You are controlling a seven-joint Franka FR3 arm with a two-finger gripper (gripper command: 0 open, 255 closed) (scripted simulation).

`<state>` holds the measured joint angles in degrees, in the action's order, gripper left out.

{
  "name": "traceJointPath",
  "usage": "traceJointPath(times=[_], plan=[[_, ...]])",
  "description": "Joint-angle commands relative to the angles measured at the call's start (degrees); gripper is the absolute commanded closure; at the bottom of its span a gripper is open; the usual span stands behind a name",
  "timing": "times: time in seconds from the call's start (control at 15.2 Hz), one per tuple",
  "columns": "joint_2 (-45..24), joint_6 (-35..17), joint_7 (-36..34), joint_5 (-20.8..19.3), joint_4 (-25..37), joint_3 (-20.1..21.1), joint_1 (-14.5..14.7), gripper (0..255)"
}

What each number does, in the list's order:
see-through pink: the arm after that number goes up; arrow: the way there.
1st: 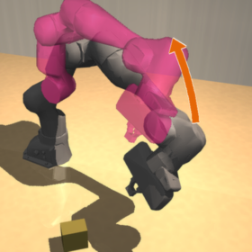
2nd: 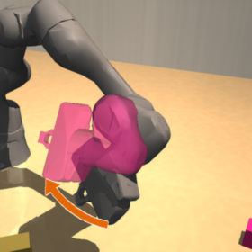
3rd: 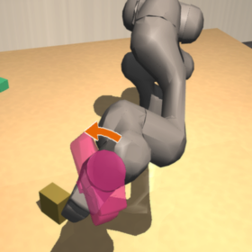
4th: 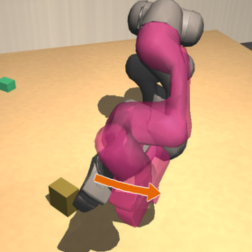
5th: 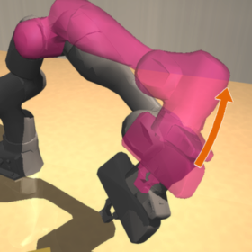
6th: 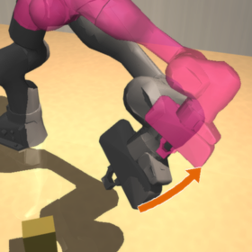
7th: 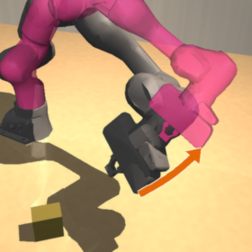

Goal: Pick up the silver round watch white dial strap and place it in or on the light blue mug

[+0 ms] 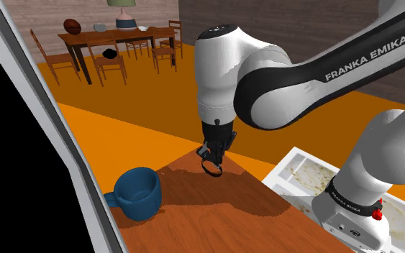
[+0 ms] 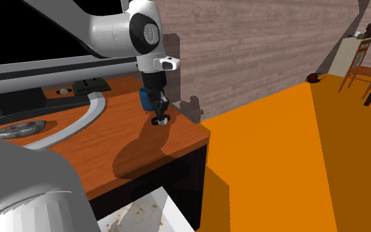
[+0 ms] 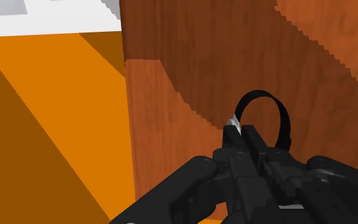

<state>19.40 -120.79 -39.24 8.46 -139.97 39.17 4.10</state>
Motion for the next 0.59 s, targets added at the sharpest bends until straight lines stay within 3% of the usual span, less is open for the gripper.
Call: traceJointPath(times=[0.0,0.53], plan=[[1.18,1.8,0.57,0.44,0.71,-0.62,0.26,255],[3.95,8.49,1.79,0.97,4.86,-2.44,0.65,255]])
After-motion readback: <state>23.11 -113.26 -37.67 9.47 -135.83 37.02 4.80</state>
